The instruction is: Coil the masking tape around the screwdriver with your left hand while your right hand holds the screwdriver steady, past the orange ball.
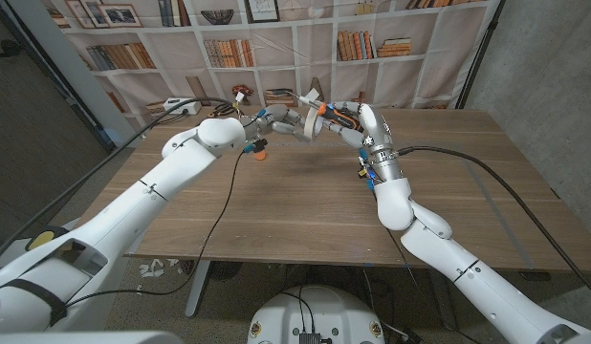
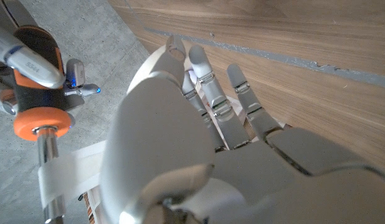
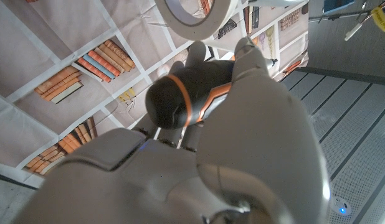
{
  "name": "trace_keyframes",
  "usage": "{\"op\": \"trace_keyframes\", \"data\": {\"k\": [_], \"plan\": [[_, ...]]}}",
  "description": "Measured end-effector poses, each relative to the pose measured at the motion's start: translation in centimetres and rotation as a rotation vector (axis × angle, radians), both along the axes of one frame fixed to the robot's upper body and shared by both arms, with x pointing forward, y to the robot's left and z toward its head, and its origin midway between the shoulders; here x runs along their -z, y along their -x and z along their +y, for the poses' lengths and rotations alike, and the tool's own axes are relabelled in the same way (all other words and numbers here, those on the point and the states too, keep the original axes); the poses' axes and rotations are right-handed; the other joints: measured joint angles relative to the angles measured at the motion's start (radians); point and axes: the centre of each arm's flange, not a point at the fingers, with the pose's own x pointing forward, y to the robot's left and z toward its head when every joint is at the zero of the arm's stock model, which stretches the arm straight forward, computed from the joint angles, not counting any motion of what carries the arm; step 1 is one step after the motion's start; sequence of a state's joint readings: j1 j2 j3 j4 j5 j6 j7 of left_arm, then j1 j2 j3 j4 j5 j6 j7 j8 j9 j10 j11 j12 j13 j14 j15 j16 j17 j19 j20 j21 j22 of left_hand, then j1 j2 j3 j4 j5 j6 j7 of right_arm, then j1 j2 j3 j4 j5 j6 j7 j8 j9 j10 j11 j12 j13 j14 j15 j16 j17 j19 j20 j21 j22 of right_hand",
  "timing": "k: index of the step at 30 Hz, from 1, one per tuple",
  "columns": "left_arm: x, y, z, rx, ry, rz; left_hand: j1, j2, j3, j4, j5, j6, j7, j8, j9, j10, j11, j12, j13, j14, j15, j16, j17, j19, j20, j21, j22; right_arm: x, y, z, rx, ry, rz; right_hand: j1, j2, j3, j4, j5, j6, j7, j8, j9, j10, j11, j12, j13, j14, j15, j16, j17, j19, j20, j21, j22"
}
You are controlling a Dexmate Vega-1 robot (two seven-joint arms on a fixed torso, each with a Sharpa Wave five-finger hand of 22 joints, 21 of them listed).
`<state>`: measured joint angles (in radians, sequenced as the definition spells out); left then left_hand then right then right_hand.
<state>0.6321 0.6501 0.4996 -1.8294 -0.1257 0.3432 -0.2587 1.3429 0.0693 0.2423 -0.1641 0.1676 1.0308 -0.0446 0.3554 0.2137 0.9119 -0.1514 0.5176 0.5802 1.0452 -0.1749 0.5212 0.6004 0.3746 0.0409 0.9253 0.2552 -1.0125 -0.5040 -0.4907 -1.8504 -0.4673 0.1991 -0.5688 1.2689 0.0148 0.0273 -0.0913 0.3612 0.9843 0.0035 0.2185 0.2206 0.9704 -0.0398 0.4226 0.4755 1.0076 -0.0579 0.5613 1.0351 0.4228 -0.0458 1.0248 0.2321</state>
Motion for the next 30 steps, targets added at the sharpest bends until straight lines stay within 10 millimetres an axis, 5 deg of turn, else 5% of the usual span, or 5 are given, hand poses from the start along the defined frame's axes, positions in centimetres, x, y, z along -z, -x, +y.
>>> {"op": "trace_keyframes", "data": {"k": [30], "plan": [[-1.0, 0.9, 0.2, -0.081, 0.080, -0.154, 0.010, 0.011, -0.006, 0.006, 0.003, 0.015, 0.004, -0.006, -0.002, 0.000, 0.000, -0.007, 0.000, 0.011, -0.003, -0.002, 0.014, 0.000, 0.000, 0.035, -0.014, 0.0, -0.8, -0.8, 0.025, 0.064, 0.098, 0.000, 0.000, -0.013, 0.003, 0.010, 0.000, 0.000, -0.006, 0.001, 0.009, -0.001, -0.009, 0.005, 0.005, -0.012, -0.016, 0.005, -0.010, 0.000, 0.017, -0.005]]}}
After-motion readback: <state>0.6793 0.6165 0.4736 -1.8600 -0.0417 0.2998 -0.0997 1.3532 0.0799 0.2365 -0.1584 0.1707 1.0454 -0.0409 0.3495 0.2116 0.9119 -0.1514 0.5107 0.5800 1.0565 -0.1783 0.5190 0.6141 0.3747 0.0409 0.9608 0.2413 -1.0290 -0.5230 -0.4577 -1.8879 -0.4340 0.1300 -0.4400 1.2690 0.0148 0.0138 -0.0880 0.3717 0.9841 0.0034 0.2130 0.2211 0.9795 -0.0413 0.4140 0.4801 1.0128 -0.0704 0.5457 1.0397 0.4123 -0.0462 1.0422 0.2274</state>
